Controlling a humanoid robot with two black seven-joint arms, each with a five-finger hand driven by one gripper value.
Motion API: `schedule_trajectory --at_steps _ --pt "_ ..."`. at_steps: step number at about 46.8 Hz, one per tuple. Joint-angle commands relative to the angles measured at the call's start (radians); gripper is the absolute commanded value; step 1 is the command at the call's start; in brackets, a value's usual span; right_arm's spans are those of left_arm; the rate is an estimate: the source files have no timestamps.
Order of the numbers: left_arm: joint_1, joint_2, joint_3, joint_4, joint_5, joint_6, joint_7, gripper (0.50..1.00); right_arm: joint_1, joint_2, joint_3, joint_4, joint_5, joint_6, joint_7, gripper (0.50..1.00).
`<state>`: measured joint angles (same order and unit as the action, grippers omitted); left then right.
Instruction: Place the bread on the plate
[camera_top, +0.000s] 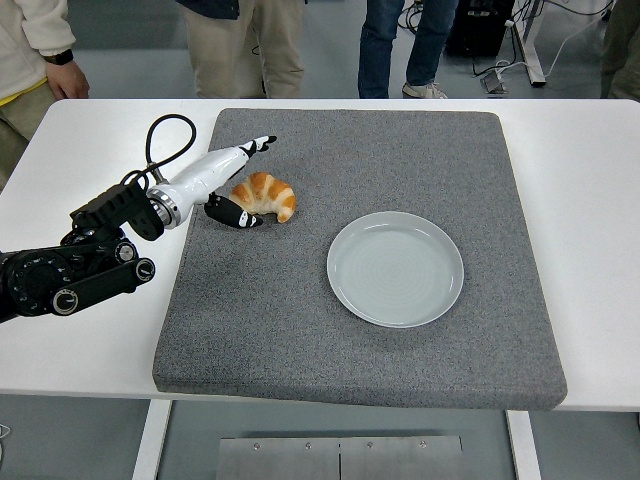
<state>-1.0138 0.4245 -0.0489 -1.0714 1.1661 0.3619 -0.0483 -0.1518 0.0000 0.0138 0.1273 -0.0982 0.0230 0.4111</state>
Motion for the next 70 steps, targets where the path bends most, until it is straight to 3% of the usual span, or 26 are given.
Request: schedule_trajectory --at_steps 1,35,70 --pt "0.0 -0.012 0.0 0.002 0.009 0.0 -0.001 0.949 0.0 0.0 0.0 0.0 0.0 0.0 0.0 1.0" --pt "-0.008 -0.104 0.017 0.117 0.017 0.02 -0.001 0.949 0.0 0.0 0.0 0.0 0.0 0.0 0.0 1.0" --pt "0.0 -0.148 0.015 0.2 0.001 0.045 -0.002 0.948 0.0 0.0 0.0 0.0 0.0 0.0 0.0 1.0"
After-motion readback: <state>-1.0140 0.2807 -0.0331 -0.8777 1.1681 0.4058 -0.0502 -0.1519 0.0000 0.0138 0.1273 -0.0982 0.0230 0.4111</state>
